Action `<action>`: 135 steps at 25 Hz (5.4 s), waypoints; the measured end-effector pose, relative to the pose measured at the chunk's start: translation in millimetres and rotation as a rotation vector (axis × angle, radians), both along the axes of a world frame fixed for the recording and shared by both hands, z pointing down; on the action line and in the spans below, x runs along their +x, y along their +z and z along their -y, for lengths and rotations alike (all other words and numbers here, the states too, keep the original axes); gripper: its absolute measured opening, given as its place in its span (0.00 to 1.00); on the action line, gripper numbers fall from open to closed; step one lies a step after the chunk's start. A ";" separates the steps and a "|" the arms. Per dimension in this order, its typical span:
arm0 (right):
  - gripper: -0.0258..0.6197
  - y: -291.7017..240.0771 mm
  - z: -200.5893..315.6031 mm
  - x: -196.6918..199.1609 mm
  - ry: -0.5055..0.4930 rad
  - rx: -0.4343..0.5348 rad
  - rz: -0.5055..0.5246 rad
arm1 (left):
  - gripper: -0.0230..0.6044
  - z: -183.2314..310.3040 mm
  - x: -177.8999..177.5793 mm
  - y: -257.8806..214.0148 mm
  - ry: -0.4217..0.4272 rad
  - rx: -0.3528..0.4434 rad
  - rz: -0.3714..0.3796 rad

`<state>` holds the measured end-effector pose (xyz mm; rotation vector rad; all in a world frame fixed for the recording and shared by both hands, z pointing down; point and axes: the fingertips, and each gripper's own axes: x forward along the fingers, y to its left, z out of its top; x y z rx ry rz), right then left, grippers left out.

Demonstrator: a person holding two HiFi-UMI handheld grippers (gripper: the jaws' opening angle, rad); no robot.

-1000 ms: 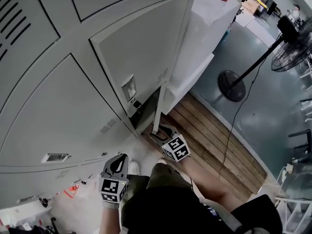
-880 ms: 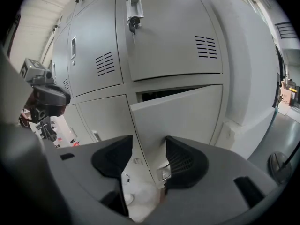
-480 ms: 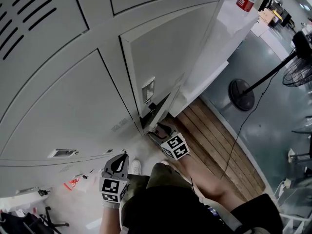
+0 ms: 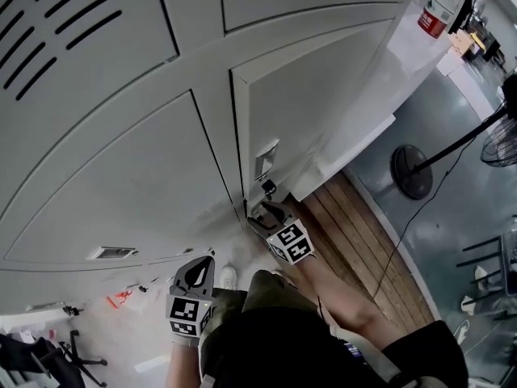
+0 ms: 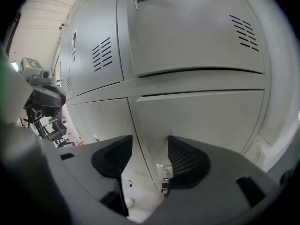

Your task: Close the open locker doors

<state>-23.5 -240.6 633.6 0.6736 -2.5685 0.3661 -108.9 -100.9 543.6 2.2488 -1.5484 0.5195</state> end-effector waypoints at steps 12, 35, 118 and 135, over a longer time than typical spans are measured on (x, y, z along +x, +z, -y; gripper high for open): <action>0.41 1.3 11.4 -14.5 -0.044 0.003 0.007 | 0.05 5.9 -0.5 2.8 -0.024 -0.014 0.010; 0.43 -9.1 7.4 8.7 0.032 -0.004 0.023 | 0.05 15.1 17.0 -1.6 0.063 0.010 -0.001; 0.13 -299.5 -74.2 231.3 0.643 0.394 0.197 | 0.05 109.4 200.6 -206.8 0.681 0.383 -0.235; 0.13 -295.3 -75.8 227.1 0.640 0.383 0.212 | 0.05 105.1 192.7 -200.8 0.644 0.372 -0.221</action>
